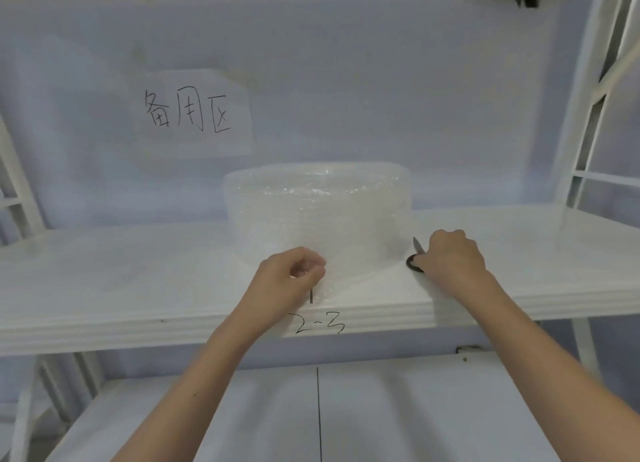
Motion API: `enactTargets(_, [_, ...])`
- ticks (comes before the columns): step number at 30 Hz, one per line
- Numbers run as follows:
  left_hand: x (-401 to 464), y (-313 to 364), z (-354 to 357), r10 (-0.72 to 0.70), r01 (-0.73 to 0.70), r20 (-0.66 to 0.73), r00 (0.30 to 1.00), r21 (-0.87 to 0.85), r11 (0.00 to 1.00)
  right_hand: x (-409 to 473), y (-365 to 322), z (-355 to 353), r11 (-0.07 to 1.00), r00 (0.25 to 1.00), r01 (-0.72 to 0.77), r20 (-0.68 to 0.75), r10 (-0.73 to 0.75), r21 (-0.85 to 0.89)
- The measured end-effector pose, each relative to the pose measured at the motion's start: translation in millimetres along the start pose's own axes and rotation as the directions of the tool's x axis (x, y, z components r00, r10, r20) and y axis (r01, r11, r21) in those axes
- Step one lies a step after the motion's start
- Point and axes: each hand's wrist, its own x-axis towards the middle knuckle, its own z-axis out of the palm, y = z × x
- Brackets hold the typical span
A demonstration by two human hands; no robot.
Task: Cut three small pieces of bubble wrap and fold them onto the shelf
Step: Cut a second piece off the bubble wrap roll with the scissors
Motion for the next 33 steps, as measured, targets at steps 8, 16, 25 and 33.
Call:
enactTargets(8, [-1.4,20.6,14.0,0.06,-0.042,0.096,0.994,-0.18,0.983,-6.2,15.8,-23.1,0.995,0.99,-0.014,0.138,0.028,-0.101])
enactTargets(16, [-11.3,17.9,17.4,0.006,-0.004,0.027,1.0,-0.049,0.999,-35.7,56.6,-36.8,0.797,0.996,-0.09,0.031,0.089,0.597])
enactTargets(25, [-18.5,11.4,10.2,-0.072,0.072,0.014,0.997,-0.027,0.997,-115.4,27.6,-24.3,0.066,0.839,-0.464,0.462,-0.289,0.884])
enactTargets(33, [-22.8,12.5,7.9,-0.091,0.093,0.038,0.995,-0.061,0.994,-148.5,22.6,18.8,0.178,0.711,-0.572,0.592,-0.38,0.801])
